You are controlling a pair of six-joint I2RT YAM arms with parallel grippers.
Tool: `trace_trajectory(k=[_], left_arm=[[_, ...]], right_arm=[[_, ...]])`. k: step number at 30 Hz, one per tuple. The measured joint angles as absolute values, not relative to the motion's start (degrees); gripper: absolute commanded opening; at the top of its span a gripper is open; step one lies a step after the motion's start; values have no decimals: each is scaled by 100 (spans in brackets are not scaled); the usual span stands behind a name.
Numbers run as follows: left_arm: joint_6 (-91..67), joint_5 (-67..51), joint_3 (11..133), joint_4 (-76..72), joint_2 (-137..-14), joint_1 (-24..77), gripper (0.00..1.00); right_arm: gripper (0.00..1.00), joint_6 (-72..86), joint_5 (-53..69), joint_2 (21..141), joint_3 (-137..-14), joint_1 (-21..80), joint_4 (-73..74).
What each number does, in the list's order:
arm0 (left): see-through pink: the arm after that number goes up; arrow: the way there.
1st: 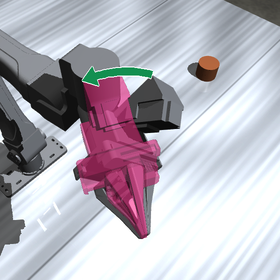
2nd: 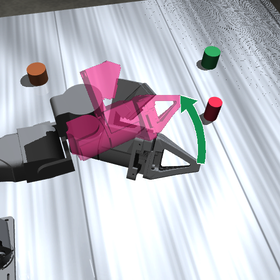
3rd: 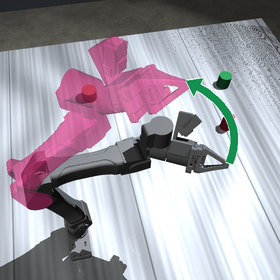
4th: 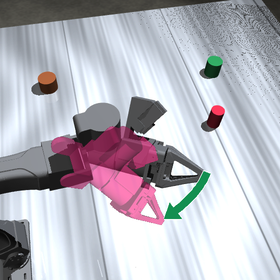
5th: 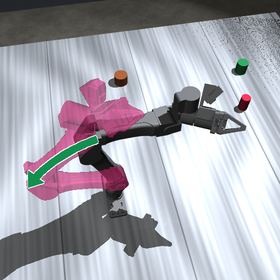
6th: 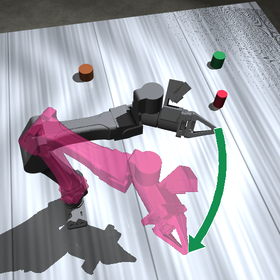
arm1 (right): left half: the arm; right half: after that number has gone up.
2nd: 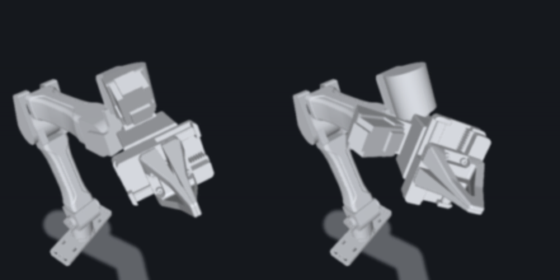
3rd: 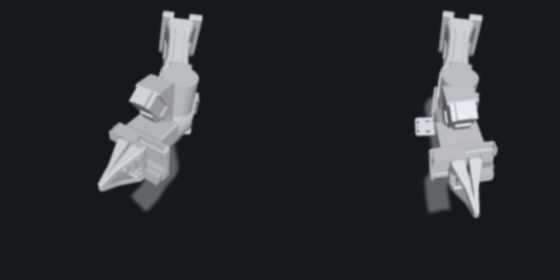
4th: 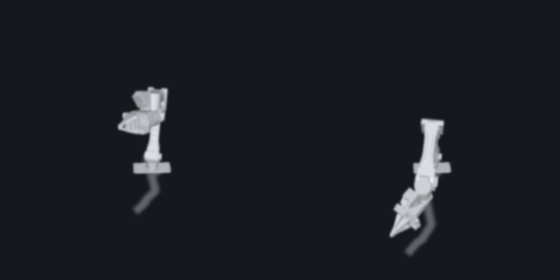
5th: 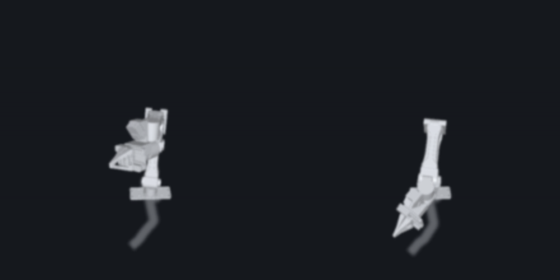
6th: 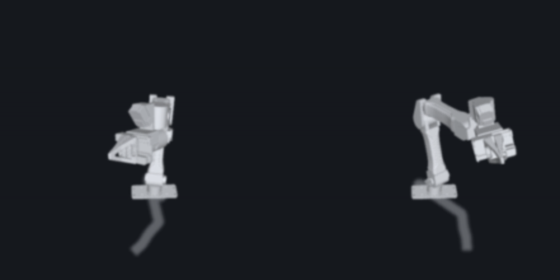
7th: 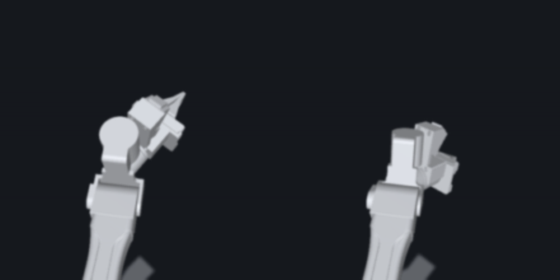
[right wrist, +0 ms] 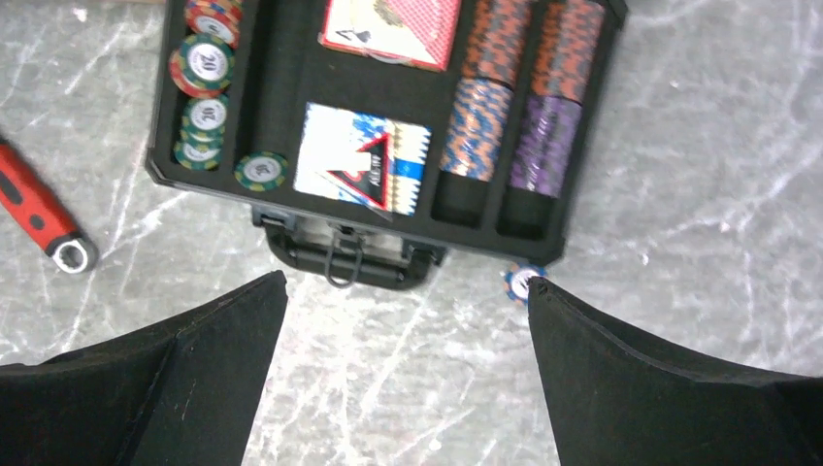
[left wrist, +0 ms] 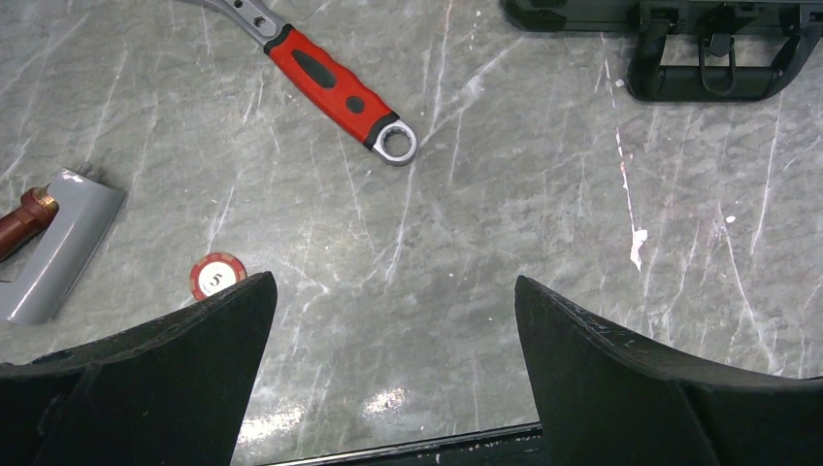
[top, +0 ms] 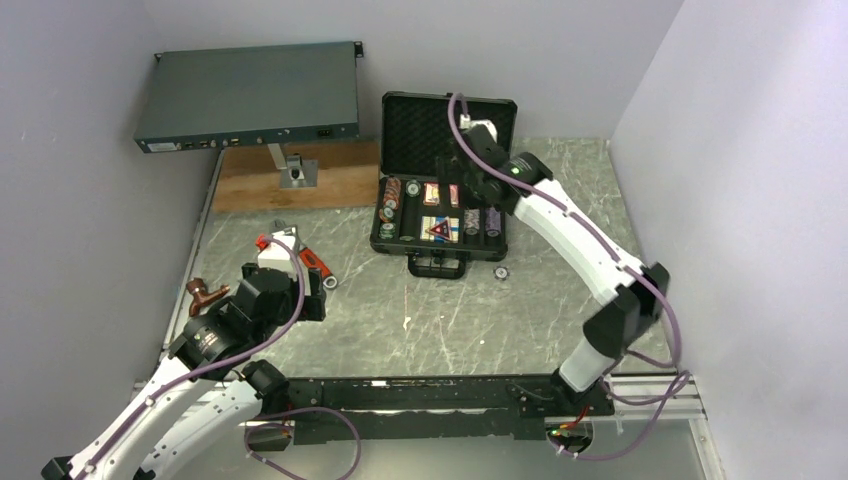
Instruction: Pack up texas hold em set
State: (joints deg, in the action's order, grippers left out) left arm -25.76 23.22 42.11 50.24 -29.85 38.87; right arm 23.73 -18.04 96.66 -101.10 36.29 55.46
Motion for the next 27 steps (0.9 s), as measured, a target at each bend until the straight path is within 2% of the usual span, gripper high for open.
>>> trace_trajectory(k=[9, 20, 23, 27], left_arm=[[-2580, 2338, 4211, 5030, -3026, 3887, 100], [-2628, 2346, 4211, 5048, -3238, 3887, 100], [-2628, 2349, 4211, 5046, -3271, 3887, 100], [-2628, 2349, 4211, 5046, -3280, 3887, 100]], right_arm=[[100, 2884, -2300, 8038, -7968, 3616, 5572], [99, 3782, -2331, 6941, -6584, 3199, 6029], [97, 3946, -2093, 6740, -6191, 2853, 6071], [88, 4056, -1728, 6729, -5778, 2554, 6010]])
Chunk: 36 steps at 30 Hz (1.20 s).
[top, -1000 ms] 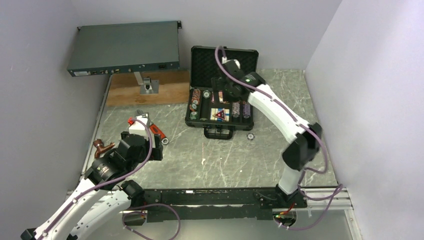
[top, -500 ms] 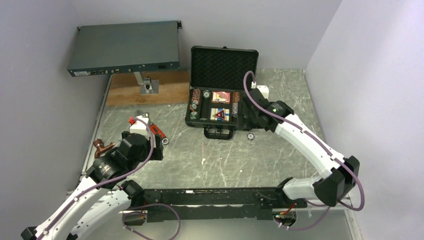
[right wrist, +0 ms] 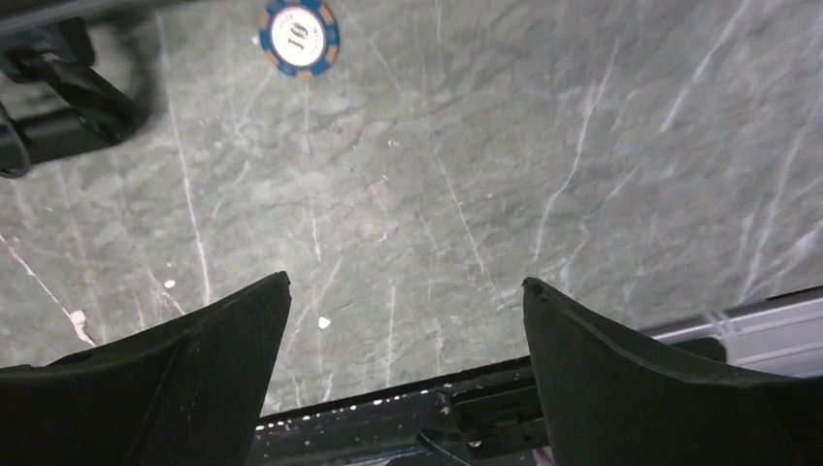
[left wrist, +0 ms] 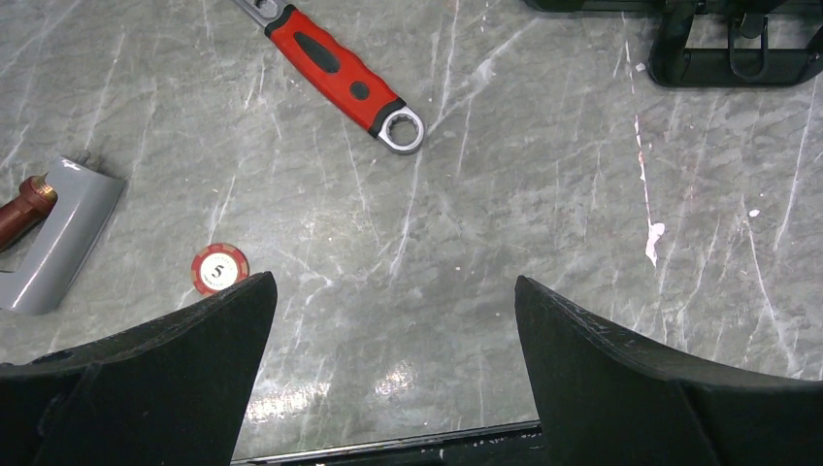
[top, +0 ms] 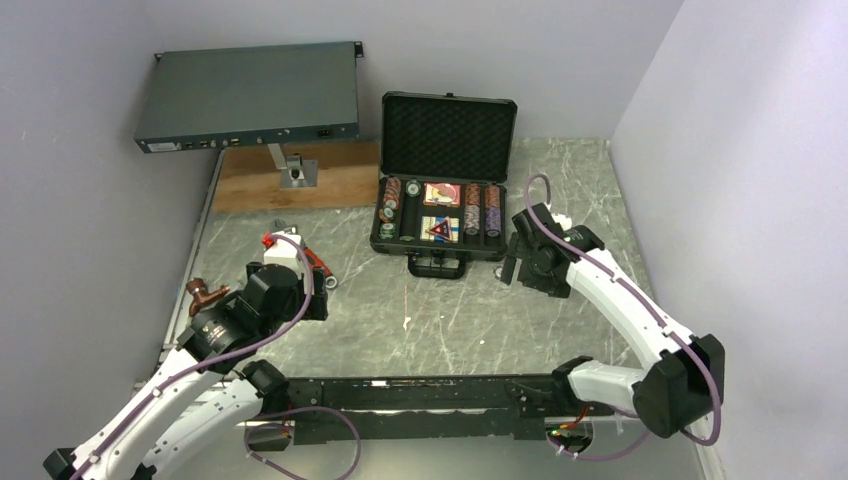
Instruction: Pack up texas hold em set
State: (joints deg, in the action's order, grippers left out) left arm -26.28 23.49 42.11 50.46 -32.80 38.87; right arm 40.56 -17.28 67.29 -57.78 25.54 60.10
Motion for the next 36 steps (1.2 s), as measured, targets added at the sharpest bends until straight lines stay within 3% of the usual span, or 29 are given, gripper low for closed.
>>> trace_trajectory(k=[7, 21, 28, 36], left_arm=[[-2626, 2349, 4211, 5043, -3277, 3887, 100], [-2626, 2349, 4211, 5046, -3242, 3887, 100], [-2626, 2357, 4211, 5043, -3197, 3887, 100], [-2626, 2383, 4211, 5043, -3197, 3887, 100]], right_arm=[[80, 4056, -1175, 7422, -5284, 2412, 5363], [66, 3750, -1166, 9491, -5771, 2233, 4180], [57, 3505, -1188, 9900, -6007, 2056, 3868], [55, 3247, -1002, 9961, -6007, 2008, 3730]])
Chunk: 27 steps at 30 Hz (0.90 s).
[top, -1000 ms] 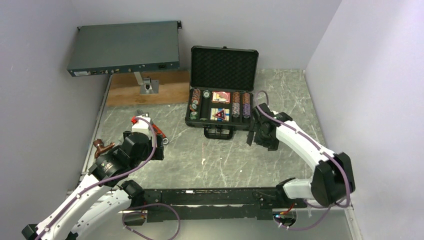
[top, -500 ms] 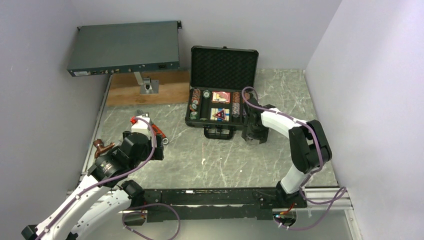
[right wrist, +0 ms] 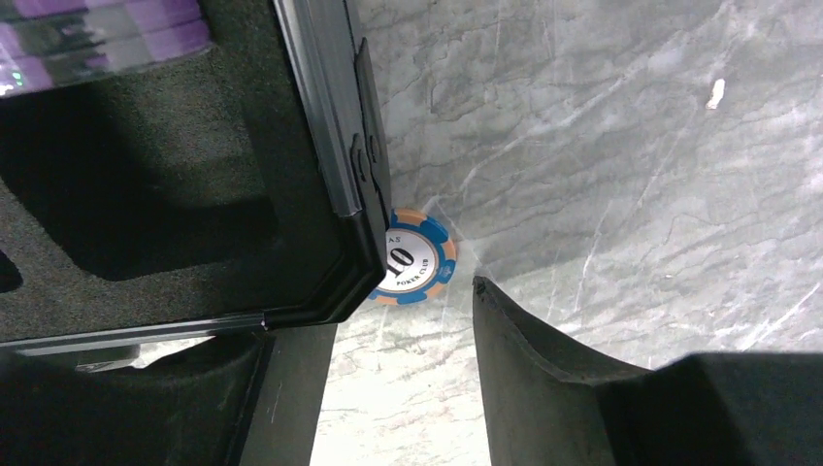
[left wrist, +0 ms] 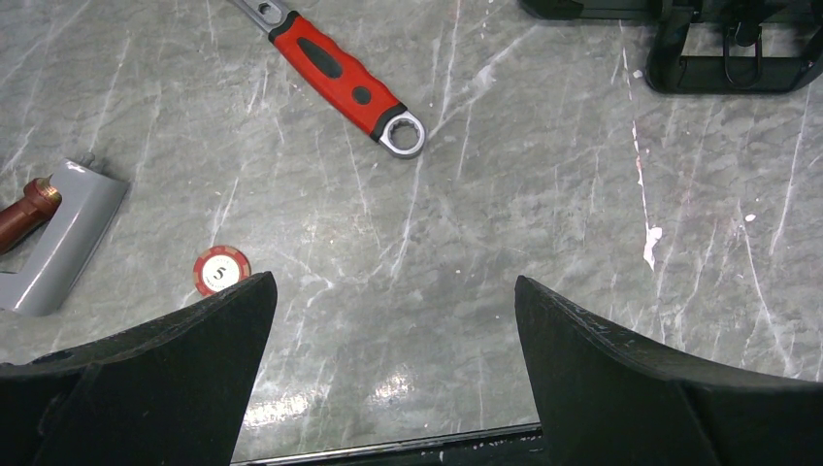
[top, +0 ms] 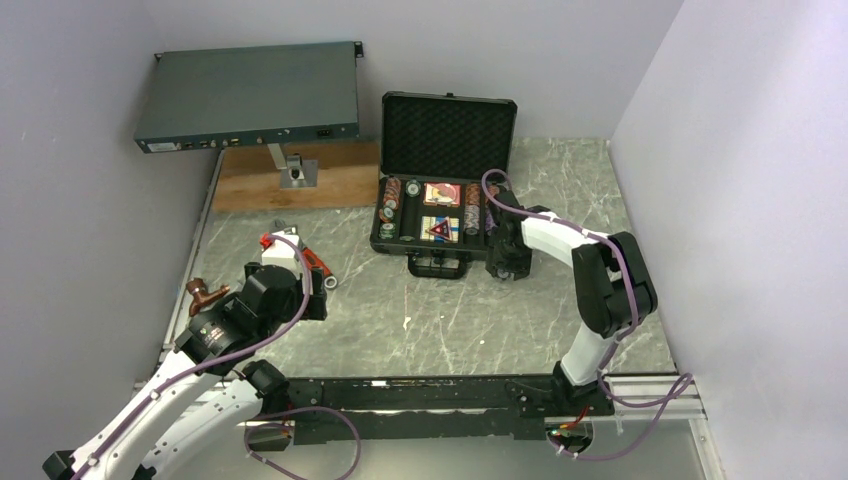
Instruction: Pack up texas hold em set
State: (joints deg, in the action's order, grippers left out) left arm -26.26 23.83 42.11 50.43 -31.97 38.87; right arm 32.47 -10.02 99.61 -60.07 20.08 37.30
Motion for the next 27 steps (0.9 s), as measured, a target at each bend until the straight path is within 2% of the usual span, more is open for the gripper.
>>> trace_trajectory(k=[5, 8, 15, 21, 24, 27], left_arm=[[-2626, 2383, 4211, 5043, -3197, 3887, 100], [-2626, 2383, 4211, 5043, -3197, 3887, 100], [-2624, 2383, 4211, 5043, -3197, 3887, 100], [-2624, 2386, 4211, 5043, -3197, 3887, 100], [-2622, 2381, 4211, 5041, -3197, 3887, 100], [-2620, 2379, 4211, 5039, -3197, 3887, 100]], right_arm=[[39, 3194, -797, 9966, -5959, 1962, 3605], [33, 3166, -770, 9876, -5824, 1935, 3420], [27, 3103, -777, 9714, -5610, 1852, 3153], [27, 3107, -788, 9553, -5496, 1831, 3103], [31, 3107, -801, 9338, -5408, 1813, 3341], [45, 3109, -840, 8923, -5441, 1806, 3649]])
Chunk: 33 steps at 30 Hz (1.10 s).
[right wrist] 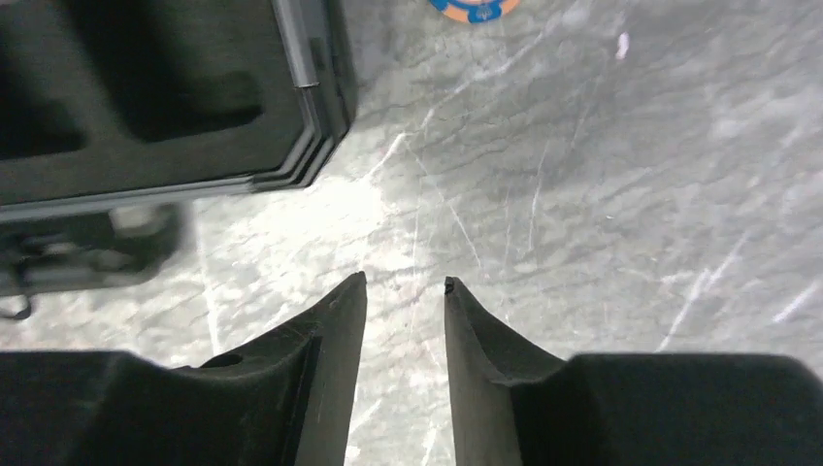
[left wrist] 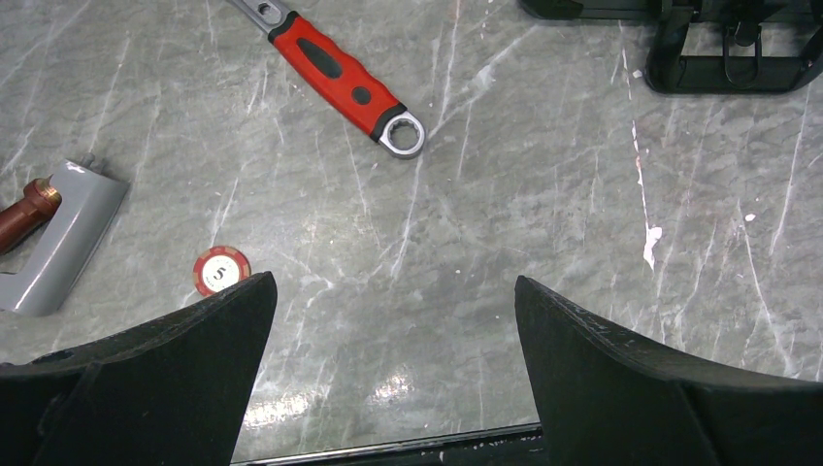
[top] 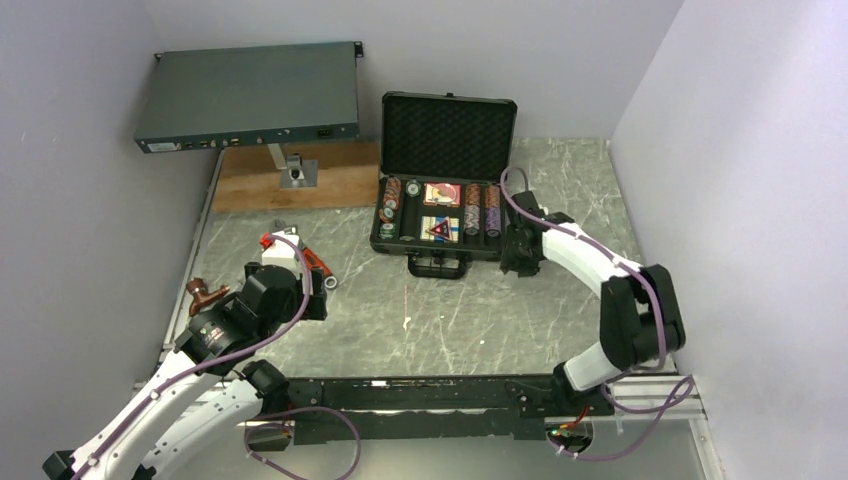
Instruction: Pack up texas hold em set
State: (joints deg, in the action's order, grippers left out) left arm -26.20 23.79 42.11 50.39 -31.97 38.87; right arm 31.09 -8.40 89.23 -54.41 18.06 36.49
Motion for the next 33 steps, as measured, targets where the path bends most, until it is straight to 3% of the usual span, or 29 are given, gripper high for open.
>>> trace_trajectory(k=[6, 11, 21, 33], left_arm=[[-2620, 2379, 4211, 5037, -3111, 3887, 100], [-2617, 2377, 4211, 5024, -3030, 3887, 100], [-2620, 2383, 4211, 5026, -3000, 3887, 100], [-2624, 2427, 4211, 5046, -2823, 3887, 100]], right_arm=[[75, 3068, -906, 8256, -6274, 1806, 4296], [88, 3044, -945, 8399, -7568, 1789, 4674], [91, 4248, -543, 10420, -11751, 1413, 4980], [88, 6451, 10, 11808, -12477, 1026, 3833]])
